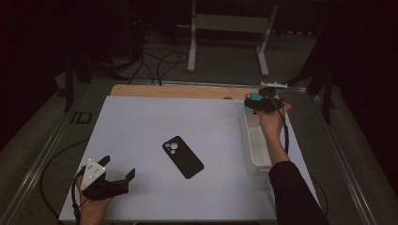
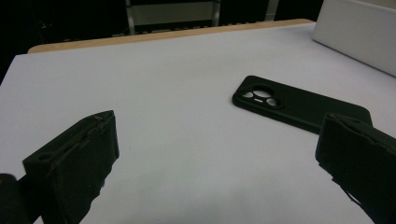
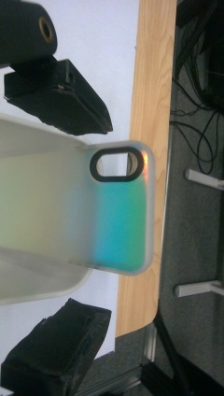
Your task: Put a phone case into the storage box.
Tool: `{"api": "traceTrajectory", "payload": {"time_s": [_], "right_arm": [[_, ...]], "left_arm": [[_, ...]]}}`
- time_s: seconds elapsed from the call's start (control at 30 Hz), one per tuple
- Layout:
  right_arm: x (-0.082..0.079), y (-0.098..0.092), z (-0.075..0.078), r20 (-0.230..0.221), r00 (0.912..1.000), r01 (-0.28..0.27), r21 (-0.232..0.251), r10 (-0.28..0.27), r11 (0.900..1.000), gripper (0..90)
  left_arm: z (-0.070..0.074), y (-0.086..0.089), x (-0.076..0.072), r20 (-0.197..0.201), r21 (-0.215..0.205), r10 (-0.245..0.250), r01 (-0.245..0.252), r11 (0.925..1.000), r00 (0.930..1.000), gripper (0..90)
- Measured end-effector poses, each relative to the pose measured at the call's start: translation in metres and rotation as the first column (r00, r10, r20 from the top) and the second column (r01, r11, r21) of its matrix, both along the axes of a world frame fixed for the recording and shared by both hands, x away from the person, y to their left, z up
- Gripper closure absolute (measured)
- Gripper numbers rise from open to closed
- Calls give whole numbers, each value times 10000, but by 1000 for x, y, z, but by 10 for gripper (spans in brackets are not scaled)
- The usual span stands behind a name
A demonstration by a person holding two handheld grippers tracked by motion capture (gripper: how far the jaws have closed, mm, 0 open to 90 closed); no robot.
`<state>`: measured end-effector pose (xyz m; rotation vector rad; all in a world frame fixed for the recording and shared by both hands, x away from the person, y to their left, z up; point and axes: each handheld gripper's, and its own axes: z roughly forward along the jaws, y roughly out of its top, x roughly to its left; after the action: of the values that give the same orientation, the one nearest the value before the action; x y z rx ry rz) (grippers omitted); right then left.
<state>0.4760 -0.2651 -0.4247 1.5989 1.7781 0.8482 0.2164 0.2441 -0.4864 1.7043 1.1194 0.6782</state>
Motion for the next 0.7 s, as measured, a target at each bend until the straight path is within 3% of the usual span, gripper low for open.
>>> {"api": "traceTrajectory", "payload": {"time_s": [0.3, 0.6, 0.63, 0.67, 0.7], "right_arm": [[-20, -1, 12, 389, 9948, -951, 163, 944, 9953, 94], [-62, 6, 30, 1269, 9663, -2313, 464, 2240, 9718, 94], [-62, 6, 30, 1269, 9663, -2313, 464, 2240, 9718, 94], [-74, 9, 34, 1493, 9557, -2640, 538, 2537, 9630, 94], [-74, 9, 34, 1493, 9557, -2640, 538, 2537, 9630, 94]], "left_arm": [[0, 0, 0, -1, 34, 4, -4, 10000, 10000, 0], [1, -1, -1, 19, 137, -8, 8, 9999, 10000, 0], [1, -1, -1, 19, 137, -8, 8, 9999, 10000, 0], [1, -2, -1, 14, 156, -17, 17, 9999, 10000, 0], [1, -2, -1, 14, 156, -17, 17, 9999, 10000, 0]]}}
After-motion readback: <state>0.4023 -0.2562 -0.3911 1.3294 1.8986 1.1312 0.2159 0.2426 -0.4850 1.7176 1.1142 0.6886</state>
